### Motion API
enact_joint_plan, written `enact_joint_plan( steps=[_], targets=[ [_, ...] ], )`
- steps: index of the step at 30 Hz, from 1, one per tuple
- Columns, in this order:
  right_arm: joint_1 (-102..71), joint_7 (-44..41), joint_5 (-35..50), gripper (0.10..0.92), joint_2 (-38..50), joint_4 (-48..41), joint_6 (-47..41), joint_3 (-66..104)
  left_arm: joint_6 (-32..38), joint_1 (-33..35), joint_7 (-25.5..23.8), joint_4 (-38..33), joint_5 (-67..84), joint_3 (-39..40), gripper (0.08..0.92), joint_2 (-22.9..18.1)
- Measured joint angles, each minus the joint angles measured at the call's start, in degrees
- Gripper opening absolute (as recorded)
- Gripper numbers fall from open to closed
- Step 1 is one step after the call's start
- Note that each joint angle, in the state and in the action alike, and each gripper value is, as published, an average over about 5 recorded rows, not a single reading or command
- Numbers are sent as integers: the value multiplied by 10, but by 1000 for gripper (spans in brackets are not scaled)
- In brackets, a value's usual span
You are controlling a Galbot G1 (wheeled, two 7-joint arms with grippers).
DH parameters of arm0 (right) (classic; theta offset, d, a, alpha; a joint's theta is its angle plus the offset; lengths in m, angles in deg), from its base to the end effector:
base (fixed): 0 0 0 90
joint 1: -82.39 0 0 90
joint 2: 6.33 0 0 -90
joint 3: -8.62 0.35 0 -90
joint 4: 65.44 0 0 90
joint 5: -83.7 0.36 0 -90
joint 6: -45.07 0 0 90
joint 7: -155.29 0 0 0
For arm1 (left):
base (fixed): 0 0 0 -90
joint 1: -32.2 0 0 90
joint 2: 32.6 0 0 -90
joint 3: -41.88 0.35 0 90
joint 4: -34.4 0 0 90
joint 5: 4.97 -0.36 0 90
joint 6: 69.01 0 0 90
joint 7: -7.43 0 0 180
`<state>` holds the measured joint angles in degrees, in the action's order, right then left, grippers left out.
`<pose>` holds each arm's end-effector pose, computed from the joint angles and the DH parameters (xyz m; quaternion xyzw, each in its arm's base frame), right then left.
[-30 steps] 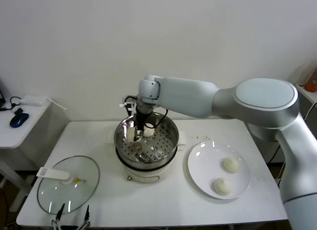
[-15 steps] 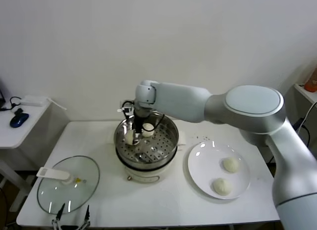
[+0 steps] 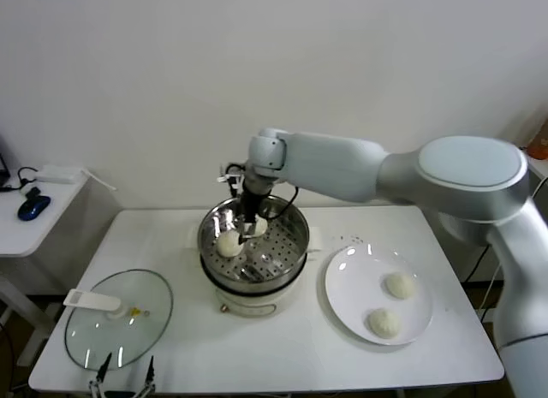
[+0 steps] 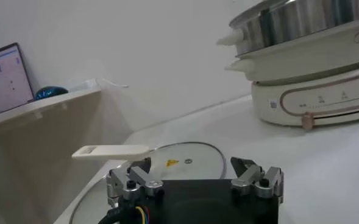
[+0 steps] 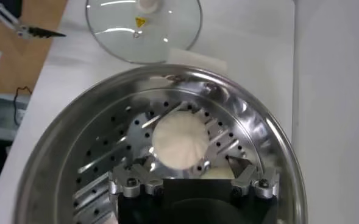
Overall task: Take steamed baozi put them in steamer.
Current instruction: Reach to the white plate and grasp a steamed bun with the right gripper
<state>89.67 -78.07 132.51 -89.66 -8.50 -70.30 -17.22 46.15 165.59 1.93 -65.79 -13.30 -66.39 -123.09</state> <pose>0.5863 0.2062 -0.0577 0.5844 -0.5516 0.4885 0.3400 0.0472 0.1086 -0.4399 0.0430 -0.9829 -0.1557 0.0885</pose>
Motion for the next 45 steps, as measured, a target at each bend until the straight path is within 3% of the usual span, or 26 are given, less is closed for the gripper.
enact_joint_plan(
  steps=[13,26,45],
  targets=[
    [104,-69,-28,823,156,127,73,-124,-1,1,0,-2,0,-4,823,-2],
    [103,-62,-112,823,309,252,92,-203,0,1,0,1,-5,-3,823,-12],
    [-38,0,-208,823,413,285,81,-144,5,1,3,8,-12,-5,823,-15]
  ],
)
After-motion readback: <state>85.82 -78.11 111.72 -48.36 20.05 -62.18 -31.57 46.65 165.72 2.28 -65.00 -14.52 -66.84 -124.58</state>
